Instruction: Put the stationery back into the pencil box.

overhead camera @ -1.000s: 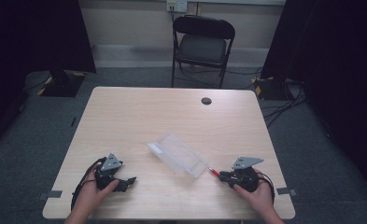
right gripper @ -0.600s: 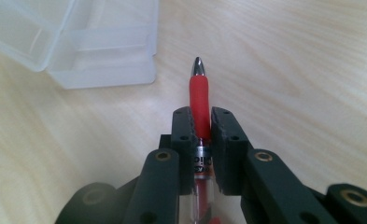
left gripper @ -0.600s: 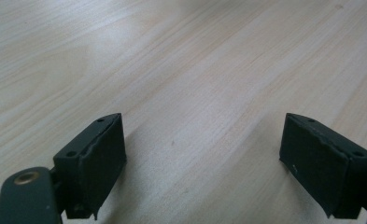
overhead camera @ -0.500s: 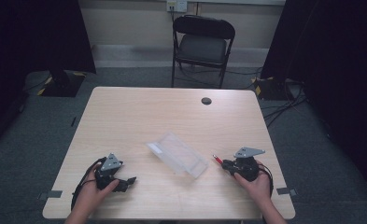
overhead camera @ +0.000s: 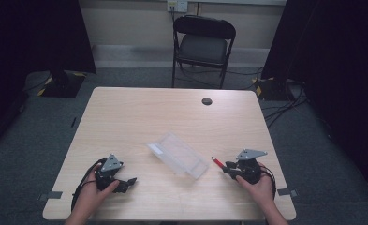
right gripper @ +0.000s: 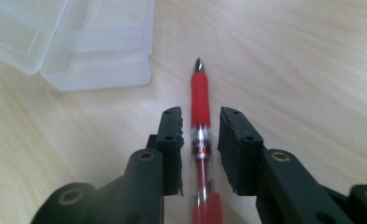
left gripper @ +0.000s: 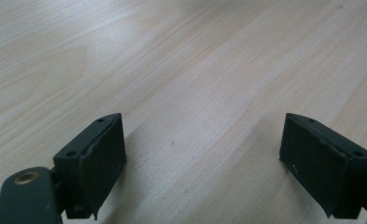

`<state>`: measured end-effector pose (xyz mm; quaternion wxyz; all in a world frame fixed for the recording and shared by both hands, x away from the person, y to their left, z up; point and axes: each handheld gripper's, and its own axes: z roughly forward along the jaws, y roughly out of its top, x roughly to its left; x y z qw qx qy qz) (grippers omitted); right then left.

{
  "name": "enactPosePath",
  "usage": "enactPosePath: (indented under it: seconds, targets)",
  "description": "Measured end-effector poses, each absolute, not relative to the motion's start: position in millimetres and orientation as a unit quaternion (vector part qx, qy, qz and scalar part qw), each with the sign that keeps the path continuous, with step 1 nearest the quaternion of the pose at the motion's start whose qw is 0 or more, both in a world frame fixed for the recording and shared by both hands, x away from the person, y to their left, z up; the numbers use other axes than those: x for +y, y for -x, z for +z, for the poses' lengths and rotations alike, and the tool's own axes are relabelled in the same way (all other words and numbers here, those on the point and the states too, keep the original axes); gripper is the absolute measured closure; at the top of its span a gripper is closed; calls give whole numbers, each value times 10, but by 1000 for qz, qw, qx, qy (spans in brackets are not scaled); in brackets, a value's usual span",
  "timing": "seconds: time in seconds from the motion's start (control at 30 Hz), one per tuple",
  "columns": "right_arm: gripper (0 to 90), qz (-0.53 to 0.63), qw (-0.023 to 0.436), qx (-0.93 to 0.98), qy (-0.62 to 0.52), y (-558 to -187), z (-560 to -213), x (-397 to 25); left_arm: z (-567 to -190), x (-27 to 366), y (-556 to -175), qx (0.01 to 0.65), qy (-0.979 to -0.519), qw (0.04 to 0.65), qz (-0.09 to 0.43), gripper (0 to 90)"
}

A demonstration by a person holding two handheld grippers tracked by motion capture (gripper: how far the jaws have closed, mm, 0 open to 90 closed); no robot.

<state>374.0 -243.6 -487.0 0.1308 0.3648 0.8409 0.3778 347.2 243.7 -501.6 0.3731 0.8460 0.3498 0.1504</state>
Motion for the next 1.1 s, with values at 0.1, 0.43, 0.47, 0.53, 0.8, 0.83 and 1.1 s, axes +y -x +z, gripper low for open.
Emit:
enactPosePath:
  seconds: [0.1, 0.43, 0.47, 0.53, 0.8, 0.83, 1.1]
  targets:
    - [673, 365, 141, 848, -357, -3692, -4907, -2465, -5016, 2437, -3472, 350, -846, 373, 151, 139]
    - [798, 354, 148, 852, -356, -3650, -4891, -2431, -5016, 2438, -3472, 350, -846, 373, 150, 139]
    - [799, 351, 150, 852, -357, -3649, -4887, -2428, -5016, 2438, -3472, 350, -846, 373, 150, 139]
    - [799, 351, 150, 853, -357, -3656, -4887, -2422, -5016, 2438, -3472, 350, -846, 373, 150, 139]
    - [799, 372, 142, 843, -361, -3686, -4845, -2440, -5017, 2437, -3472, 351, -845, 374, 150, 139]
    - [799, 375, 139, 842, -363, -3689, -4836, -2449, -5017, 2437, -3472, 351, -845, 374, 150, 139]
    - [799, 393, 135, 834, -363, -3717, -4731, -2463, -5016, 2438, -3473, 350, -845, 374, 151, 139]
